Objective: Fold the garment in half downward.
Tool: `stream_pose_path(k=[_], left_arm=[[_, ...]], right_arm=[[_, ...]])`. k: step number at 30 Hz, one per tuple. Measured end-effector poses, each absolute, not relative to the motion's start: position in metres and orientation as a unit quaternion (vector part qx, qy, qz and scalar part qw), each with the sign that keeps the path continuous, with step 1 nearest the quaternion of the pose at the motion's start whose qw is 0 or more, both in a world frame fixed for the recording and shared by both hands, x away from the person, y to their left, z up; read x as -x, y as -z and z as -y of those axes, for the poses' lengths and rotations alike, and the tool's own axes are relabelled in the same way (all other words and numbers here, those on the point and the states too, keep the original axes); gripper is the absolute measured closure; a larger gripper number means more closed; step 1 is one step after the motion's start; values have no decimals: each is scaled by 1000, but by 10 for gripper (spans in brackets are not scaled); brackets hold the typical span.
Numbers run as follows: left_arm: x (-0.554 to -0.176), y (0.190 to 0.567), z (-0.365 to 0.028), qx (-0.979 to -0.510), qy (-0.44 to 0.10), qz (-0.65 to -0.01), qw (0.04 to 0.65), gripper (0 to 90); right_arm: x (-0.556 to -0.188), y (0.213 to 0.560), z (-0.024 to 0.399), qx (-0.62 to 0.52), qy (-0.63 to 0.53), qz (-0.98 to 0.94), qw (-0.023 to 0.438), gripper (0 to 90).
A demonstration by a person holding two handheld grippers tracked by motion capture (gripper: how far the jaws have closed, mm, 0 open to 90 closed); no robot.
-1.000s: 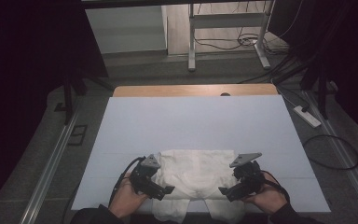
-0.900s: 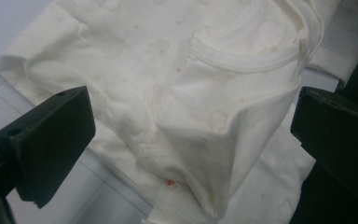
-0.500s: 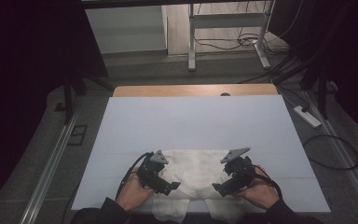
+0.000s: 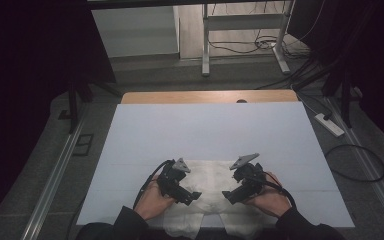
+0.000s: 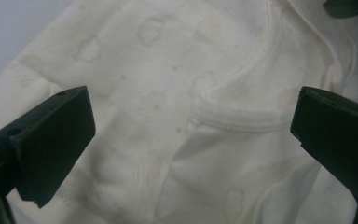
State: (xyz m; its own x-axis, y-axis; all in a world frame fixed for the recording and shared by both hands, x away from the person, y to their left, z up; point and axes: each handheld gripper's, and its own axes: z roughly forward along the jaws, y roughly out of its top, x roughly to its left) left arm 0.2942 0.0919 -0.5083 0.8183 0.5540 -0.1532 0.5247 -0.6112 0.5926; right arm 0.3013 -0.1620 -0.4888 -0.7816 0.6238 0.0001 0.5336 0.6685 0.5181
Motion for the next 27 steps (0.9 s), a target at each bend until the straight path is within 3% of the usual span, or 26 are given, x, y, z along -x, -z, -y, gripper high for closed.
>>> stream_pose_path(k=[7, 13, 18, 24, 27], left_arm=[[-294, 509, -92, -897, -30, -300, 324, 35], [-292, 513, -92, -903, -14, -287, 320, 349], [-289, 515, -89, -911, -14, -277, 304, 557], [-287, 516, -87, -920, -12, -267, 285, 805], [-286, 511, -88, -916, -5, -270, 295, 857]], right_arm=[[-303, 494, 159, -304, -239, -917, 94, 74], [-300, 497, 158, -292, -230, -924, 90, 286], [-299, 499, 158, -278, -224, -932, 62, 554], [-296, 499, 157, -266, -210, -939, 59, 825], [-296, 496, 159, -268, -214, -938, 56, 855]])
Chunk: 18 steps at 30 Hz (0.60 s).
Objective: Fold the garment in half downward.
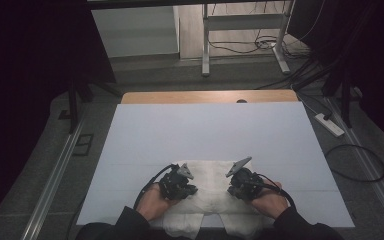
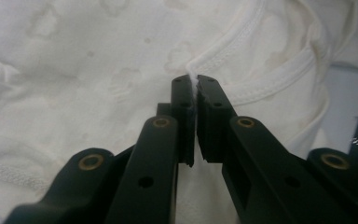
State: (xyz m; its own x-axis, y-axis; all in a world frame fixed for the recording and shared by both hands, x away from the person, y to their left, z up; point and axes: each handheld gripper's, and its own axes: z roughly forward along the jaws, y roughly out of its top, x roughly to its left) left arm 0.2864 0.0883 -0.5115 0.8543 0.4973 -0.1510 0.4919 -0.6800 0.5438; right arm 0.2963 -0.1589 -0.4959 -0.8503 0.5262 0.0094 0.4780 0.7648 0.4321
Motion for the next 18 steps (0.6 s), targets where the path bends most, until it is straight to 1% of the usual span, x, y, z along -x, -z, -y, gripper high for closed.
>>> stream_pose_path(k=[7, 14, 18], left_arm=[[-278, 493, -97, -905, 13, -267, 331, 863], [-257, 481, -107, -897, 40, -260, 355, 861], [-242, 479, -110, -899, 43, -251, 356, 858]], right_arm=[[-287, 476, 169, -258, -263, -929, 45, 856], [-268, 464, 179, -246, -291, -924, 22, 856], [-253, 458, 182, -234, -301, -924, 13, 854]])
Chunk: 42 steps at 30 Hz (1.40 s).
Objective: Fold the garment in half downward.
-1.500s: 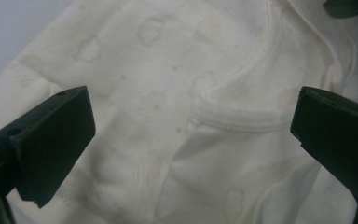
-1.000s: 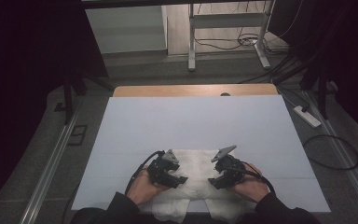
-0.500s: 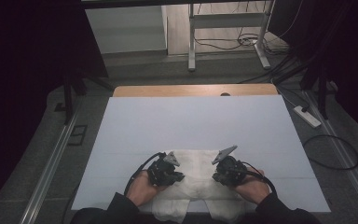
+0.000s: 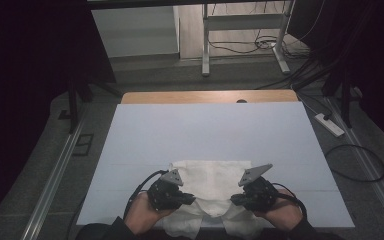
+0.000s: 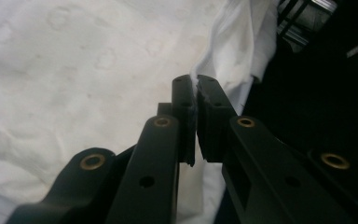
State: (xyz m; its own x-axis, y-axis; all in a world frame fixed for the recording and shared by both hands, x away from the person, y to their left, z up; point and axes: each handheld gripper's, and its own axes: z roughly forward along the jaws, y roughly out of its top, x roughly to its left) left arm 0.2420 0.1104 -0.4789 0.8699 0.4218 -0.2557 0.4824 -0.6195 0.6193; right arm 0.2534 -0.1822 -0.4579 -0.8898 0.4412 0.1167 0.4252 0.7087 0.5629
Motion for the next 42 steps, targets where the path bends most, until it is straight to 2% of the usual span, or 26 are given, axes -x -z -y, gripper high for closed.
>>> stream_pose_path(k=[8, 17, 20, 27, 42], left_arm=[[-220, 482, -118, -894, 81, -252, 361, 847], [-209, 476, -131, -874, 104, -253, 401, 705], [-210, 472, -135, -872, 85, -256, 407, 644], [-220, 477, -137, -877, 30, -283, 386, 506], [-233, 484, -158, -870, -43, -329, 365, 284]], right_arm=[[-233, 454, 190, -223, -315, -923, -12, 844], [-220, 446, 198, -228, -343, -911, -17, 748], [-222, 444, 201, -233, -349, -907, -15, 709], [-230, 449, 203, -249, -329, -910, 33, 533], [-243, 458, 216, -283, -318, -900, 99, 258]])
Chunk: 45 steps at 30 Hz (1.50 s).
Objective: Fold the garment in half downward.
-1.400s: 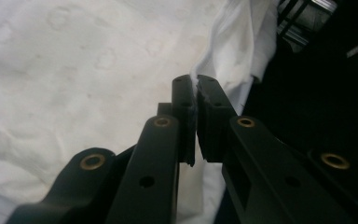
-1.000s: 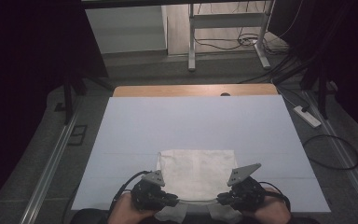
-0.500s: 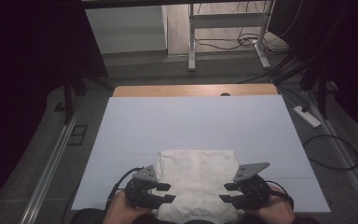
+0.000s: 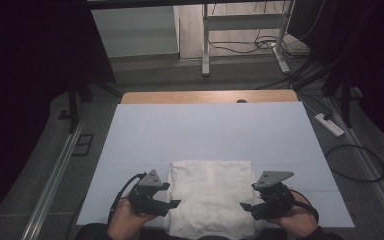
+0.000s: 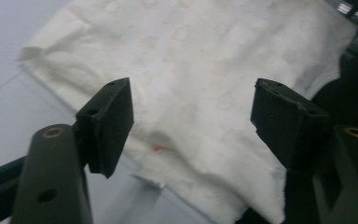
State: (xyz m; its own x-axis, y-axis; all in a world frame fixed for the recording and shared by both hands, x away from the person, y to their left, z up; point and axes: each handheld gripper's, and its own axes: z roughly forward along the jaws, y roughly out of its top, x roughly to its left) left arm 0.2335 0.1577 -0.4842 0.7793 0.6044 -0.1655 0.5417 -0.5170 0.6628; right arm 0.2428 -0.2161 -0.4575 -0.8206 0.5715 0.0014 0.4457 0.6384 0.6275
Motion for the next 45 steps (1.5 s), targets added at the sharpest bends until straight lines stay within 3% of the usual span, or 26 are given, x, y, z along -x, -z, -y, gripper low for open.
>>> stream_pose_path(k=[9, 28, 45], left_arm=[[-237, 482, -177, -855, -68, -359, 368, 163], [-229, 481, -211, -831, -83, -401, 376, 41], [-209, 479, -243, -803, -113, -432, 395, 0]], right_arm=[[-250, 459, 235, -320, -323, -882, 123, 141], [-247, 458, 274, -383, -339, -848, 139, 5], [-234, 458, 294, -427, -327, -830, 149, 0]])
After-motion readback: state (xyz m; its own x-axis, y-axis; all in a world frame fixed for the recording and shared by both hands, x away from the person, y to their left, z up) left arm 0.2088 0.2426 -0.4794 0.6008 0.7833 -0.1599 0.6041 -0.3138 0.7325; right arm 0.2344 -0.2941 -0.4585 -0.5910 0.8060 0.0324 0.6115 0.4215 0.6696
